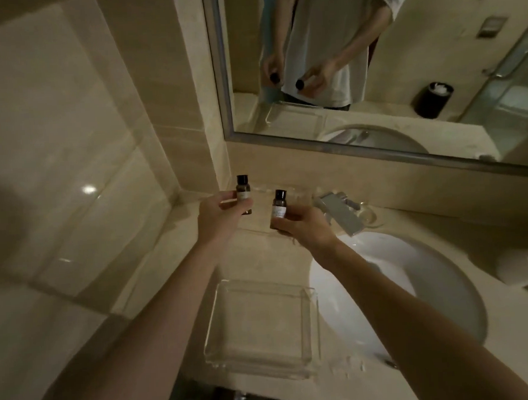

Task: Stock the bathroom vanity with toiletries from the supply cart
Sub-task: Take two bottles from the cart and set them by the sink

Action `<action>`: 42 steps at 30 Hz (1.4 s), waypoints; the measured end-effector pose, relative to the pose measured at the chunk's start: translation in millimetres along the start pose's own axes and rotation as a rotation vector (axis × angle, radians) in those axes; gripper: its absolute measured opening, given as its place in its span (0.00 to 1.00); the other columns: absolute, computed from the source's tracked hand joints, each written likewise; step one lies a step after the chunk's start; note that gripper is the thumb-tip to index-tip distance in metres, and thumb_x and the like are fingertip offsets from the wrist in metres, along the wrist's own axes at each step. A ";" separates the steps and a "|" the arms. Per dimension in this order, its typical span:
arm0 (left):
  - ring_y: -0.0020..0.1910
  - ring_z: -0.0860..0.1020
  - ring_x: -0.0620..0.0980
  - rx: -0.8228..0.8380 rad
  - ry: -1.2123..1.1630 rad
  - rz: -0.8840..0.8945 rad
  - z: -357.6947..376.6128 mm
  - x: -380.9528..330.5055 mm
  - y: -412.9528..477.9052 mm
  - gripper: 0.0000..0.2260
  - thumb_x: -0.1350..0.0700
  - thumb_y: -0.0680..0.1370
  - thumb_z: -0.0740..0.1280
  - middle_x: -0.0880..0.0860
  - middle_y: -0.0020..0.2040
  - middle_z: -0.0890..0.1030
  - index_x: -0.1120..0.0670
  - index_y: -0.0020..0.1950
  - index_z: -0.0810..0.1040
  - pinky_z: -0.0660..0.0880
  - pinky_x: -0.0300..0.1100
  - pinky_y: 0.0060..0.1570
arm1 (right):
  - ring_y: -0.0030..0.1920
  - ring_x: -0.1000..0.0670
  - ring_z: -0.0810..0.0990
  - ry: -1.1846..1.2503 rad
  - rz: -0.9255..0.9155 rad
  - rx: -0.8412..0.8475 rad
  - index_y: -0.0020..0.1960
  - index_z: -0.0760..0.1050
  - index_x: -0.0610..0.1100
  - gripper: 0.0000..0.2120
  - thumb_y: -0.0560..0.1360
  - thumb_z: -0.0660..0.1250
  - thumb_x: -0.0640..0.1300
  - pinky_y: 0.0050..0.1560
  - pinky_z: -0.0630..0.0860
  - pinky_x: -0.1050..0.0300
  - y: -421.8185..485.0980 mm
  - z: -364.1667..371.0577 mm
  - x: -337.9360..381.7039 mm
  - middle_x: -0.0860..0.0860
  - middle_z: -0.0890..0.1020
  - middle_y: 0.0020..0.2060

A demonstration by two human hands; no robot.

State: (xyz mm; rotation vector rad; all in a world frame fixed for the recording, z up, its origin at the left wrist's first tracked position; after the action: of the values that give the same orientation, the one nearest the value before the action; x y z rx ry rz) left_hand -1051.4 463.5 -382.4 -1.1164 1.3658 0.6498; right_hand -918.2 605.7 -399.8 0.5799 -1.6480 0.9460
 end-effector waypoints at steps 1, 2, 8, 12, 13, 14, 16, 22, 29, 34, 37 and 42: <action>0.41 0.85 0.45 -0.004 0.030 0.003 3.0 2.1 12.5 0.13 0.52 0.67 0.81 0.48 0.40 0.87 0.50 0.49 0.86 0.78 0.46 0.46 | 0.54 0.45 0.85 -0.019 0.009 0.007 0.59 0.82 0.38 0.13 0.75 0.74 0.38 0.59 0.82 0.53 14.5 -1.6 -2.0 0.43 0.87 0.50; 0.42 0.86 0.46 -0.016 0.054 0.000 5.3 5.9 25.4 0.11 0.52 0.67 0.80 0.48 0.40 0.87 0.49 0.48 0.86 0.79 0.47 0.48 | 0.54 0.44 0.85 -0.038 0.012 0.015 0.58 0.83 0.39 0.12 0.75 0.74 0.39 0.60 0.81 0.49 28.9 -2.7 -4.1 0.44 0.87 0.49; 0.44 0.86 0.45 -0.027 0.127 -0.036 22.7 29.1 91.4 0.13 0.47 0.66 0.79 0.45 0.42 0.87 0.47 0.48 0.85 0.81 0.51 0.55 | 0.52 0.46 0.86 -0.085 0.056 0.011 0.53 0.83 0.47 0.08 0.74 0.75 0.41 0.60 0.81 0.44 108.3 -2.0 -24.2 0.48 0.87 0.48; 0.45 0.86 0.44 -0.016 0.133 -0.096 38.2 46.9 124.8 0.09 0.50 0.72 0.78 0.44 0.44 0.87 0.46 0.49 0.84 0.80 0.45 0.50 | 0.51 0.52 0.84 -0.107 0.047 -0.015 0.58 0.82 0.48 0.12 0.75 0.75 0.46 0.57 0.81 0.51 151.5 5.9 -34.7 0.52 0.86 0.49; 0.44 0.86 0.44 -0.016 0.125 -0.109 41.7 51.1 132.2 0.08 0.51 0.73 0.78 0.45 0.44 0.87 0.46 0.50 0.83 0.80 0.44 0.47 | 0.51 0.53 0.84 -0.121 0.038 -0.026 0.59 0.81 0.47 0.14 0.75 0.75 0.47 0.56 0.81 0.52 161.5 7.8 -36.7 0.53 0.86 0.49; 0.44 0.86 0.44 -0.021 0.119 -0.121 44.9 55.6 140.0 0.08 0.51 0.74 0.77 0.47 0.45 0.87 0.47 0.51 0.82 0.79 0.42 0.43 | 0.51 0.54 0.84 -0.139 0.027 -0.040 0.60 0.81 0.47 0.15 0.75 0.75 0.48 0.55 0.81 0.53 171.7 9.1 -39.0 0.54 0.85 0.49; 0.43 0.86 0.46 -0.047 0.114 -0.126 50.5 64.5 154.4 0.09 0.53 0.75 0.76 0.49 0.46 0.86 0.51 0.53 0.81 0.79 0.41 0.37 | 0.51 0.55 0.83 -0.202 -0.001 -0.061 0.61 0.81 0.46 0.16 0.74 0.75 0.49 0.54 0.81 0.56 189.0 11.0 -43.7 0.54 0.85 0.49; 0.42 0.85 0.50 -0.136 0.062 -0.070 57.6 91.1 187.7 0.11 0.61 0.74 0.77 0.54 0.47 0.85 0.49 0.49 0.79 0.82 0.43 0.36 | 0.46 0.61 0.80 -0.345 -0.106 -0.133 0.61 0.78 0.48 0.15 0.76 0.74 0.49 0.45 0.76 0.66 219.9 20.5 -56.1 0.56 0.82 0.47; 0.42 0.84 0.48 -0.198 0.098 0.041 64.4 104.7 206.1 0.15 0.62 0.74 0.76 0.44 0.42 0.84 0.41 0.44 0.78 0.83 0.59 0.46 | 0.47 0.57 0.82 -0.391 -0.152 -0.184 0.61 0.79 0.50 0.14 0.76 0.73 0.49 0.49 0.82 0.53 235.3 27.8 -66.0 0.55 0.84 0.47; 0.46 0.84 0.50 -0.177 0.217 0.099 64.8 110.3 209.6 0.11 0.57 0.76 0.74 0.46 0.47 0.84 0.40 0.46 0.76 0.82 0.57 0.48 | 0.52 0.54 0.82 -0.425 -0.146 -0.192 0.62 0.77 0.49 0.15 0.77 0.72 0.50 0.52 0.81 0.52 240.1 32.0 -66.2 0.56 0.82 0.48; 0.49 0.83 0.51 -0.234 0.339 0.152 66.1 106.2 208.4 0.08 0.56 0.76 0.73 0.48 0.50 0.84 0.48 0.53 0.78 0.81 0.51 0.48 | 0.53 0.54 0.81 -0.444 -0.163 -0.218 0.62 0.76 0.51 0.16 0.77 0.72 0.53 0.52 0.82 0.48 241.9 34.9 -67.5 0.55 0.83 0.52; 0.53 0.81 0.50 -0.289 0.420 0.277 73.8 101.1 204.1 0.11 0.57 0.77 0.72 0.51 0.55 0.84 0.54 0.59 0.81 0.78 0.44 0.51 | 0.54 0.56 0.80 -0.480 -0.213 -0.269 0.62 0.76 0.52 0.16 0.77 0.70 0.55 0.53 0.80 0.51 242.8 38.5 -72.5 0.56 0.83 0.55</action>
State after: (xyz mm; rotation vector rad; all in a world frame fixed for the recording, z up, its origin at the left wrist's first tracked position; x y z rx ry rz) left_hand -1186.4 584.3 -539.0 -1.3586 1.8503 0.8658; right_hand -1107.6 703.6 -542.1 0.8204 -2.0466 0.4352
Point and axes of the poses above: each hand's wrist, its own y-axis towards the middle knuckle, its own z-axis out of the palm, x = y × z, the point moved 5 cm from there along y, towards the middle knuckle
